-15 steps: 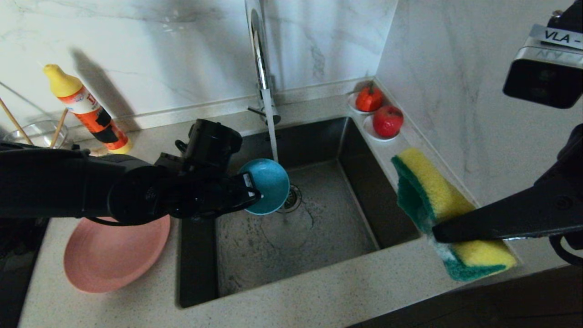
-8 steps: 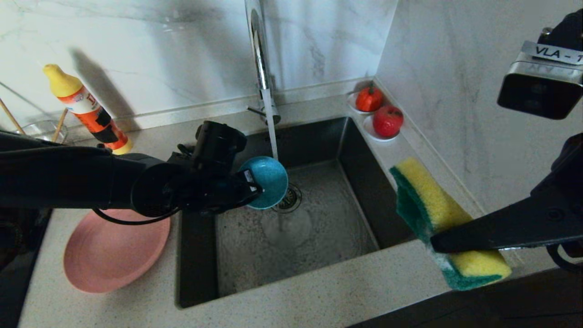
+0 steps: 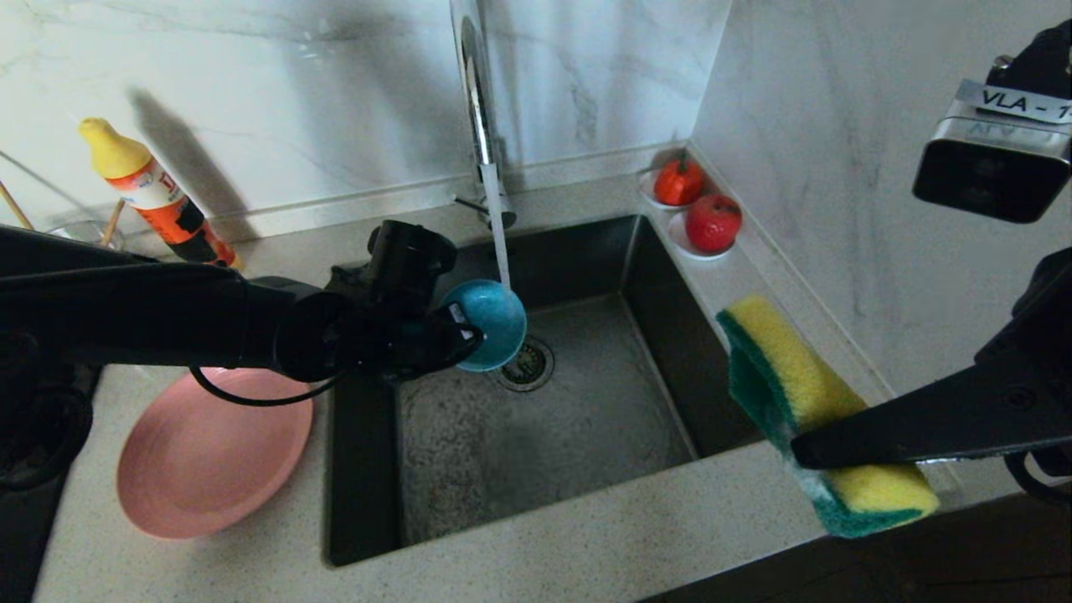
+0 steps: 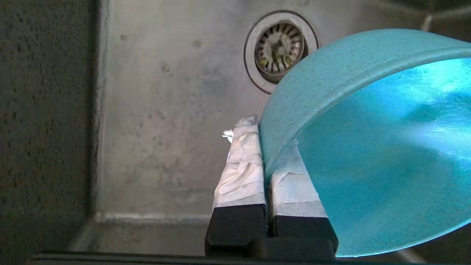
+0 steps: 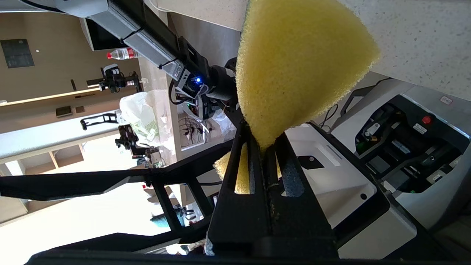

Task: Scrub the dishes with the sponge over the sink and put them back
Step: Rinse the bowl

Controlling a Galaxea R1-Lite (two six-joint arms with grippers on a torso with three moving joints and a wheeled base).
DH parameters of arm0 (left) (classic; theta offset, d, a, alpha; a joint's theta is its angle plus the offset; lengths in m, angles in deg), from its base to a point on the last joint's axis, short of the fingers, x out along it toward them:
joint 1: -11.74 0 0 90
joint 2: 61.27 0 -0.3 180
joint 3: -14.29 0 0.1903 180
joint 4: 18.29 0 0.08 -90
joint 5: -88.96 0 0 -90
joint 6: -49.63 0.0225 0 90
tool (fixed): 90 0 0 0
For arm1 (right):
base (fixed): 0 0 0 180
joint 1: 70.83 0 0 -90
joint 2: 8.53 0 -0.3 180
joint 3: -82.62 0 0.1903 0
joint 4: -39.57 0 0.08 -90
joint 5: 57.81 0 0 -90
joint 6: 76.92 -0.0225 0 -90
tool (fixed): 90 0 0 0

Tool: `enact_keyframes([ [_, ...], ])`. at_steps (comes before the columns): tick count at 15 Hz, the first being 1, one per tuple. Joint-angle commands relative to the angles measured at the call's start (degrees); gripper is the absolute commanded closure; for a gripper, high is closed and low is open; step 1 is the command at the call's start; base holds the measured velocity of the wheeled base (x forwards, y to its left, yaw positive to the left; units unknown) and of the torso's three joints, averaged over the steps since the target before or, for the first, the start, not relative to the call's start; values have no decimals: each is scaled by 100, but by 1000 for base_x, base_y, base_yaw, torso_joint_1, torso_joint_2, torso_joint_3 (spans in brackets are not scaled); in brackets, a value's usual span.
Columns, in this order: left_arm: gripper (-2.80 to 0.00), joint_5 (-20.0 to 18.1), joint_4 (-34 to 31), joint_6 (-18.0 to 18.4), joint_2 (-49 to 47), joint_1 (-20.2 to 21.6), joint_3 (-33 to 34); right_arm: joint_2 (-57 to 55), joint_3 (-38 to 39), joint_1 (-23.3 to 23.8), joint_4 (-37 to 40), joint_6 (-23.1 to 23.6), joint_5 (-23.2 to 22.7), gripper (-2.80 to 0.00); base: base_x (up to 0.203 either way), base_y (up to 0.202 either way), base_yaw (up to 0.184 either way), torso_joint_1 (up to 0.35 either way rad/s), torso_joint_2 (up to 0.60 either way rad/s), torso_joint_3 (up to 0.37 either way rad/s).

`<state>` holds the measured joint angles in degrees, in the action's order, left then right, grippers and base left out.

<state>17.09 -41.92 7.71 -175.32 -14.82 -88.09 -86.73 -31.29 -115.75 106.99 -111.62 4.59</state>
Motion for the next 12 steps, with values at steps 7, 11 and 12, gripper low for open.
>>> enact_keyframes([
  [7, 0, -113, -22, -97, -82, 161, -109, -5, 247, -2, -320, -36, -18, 0, 0, 0, 0, 0, 0, 0],
  [11, 0, -347, -80, -106, 80, 152, 203, -2, 293, -6, -389, -46, -25, 0, 0, 0, 0, 0, 0, 0],
  [12, 0, -427, -87, -106, 140, 152, 254, 2, 309, 0, -401, -37, -18, 0, 0, 0, 0, 0, 0, 0],
])
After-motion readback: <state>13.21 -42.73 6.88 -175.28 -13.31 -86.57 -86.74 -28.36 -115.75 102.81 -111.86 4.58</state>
